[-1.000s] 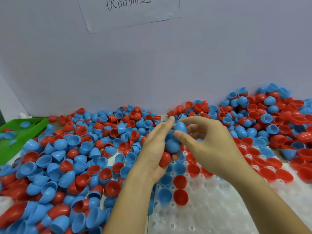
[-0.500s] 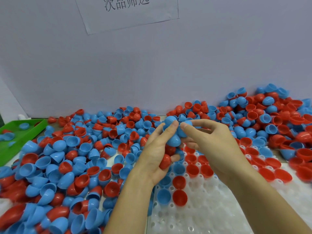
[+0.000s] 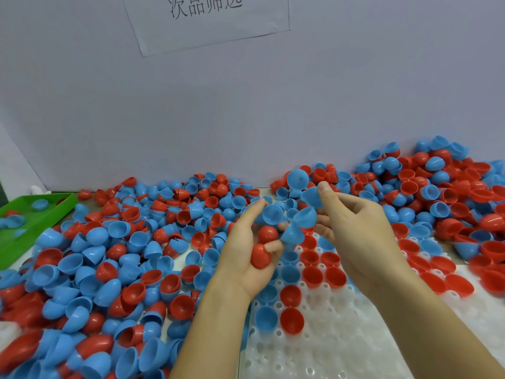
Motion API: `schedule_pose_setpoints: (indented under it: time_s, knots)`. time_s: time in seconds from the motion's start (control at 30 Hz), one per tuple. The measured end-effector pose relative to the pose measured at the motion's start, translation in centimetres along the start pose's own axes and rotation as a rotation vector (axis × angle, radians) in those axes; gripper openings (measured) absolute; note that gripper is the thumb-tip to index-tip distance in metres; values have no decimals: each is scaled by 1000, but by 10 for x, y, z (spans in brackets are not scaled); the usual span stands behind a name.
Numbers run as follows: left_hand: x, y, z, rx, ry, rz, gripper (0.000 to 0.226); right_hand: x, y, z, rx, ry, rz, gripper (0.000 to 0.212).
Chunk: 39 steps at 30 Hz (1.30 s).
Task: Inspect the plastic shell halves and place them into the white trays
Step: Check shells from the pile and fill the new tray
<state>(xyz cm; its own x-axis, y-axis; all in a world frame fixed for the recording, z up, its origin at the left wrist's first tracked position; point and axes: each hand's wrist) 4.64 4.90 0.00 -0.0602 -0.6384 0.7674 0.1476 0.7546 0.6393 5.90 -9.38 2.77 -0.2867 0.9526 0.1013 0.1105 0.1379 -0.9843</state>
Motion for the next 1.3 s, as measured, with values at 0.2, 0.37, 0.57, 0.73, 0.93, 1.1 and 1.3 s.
schedule_pose_setpoints:
  time_s: [0.2, 0.37, 0.57, 0.73, 0.93, 1.1, 1.3]
  knots:
    - [4, -3, -2, 55, 73, -39, 27, 17, 11, 3, -31, 103, 22, 11]
    - [16, -17, -9, 141, 147, -226, 20, 41, 21, 7, -186, 297, -29, 10]
    - [34, -30, -9, 190, 81, -243, 12, 42, 16, 6, -296, 269, -54, 17]
    - [36, -37, -8, 237, 126, -308, 14, 37, 18, 6, -265, 242, -5, 12]
    - [37, -32, -8, 102, 134, -164, 18, 32, 14, 4, -251, 248, -77, 14]
    - [27, -17, -7, 130, 229, -84, 9, 10, 4, 2, -209, 206, 85, 12]
    - [22, -14, -5, 152, 179, -148, 27, 18, 16, 4, -31, -6, 418, 18]
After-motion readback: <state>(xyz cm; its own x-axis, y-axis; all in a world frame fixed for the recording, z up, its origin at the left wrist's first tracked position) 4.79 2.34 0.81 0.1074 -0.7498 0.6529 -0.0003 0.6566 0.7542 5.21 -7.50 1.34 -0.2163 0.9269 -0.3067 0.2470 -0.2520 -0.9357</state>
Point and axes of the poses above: each hand's wrist, its own z-axis away from the middle knuckle, its own x-axis out of the palm, y = z × x, and after that the axes turned 14 degrees about -y, right-handed
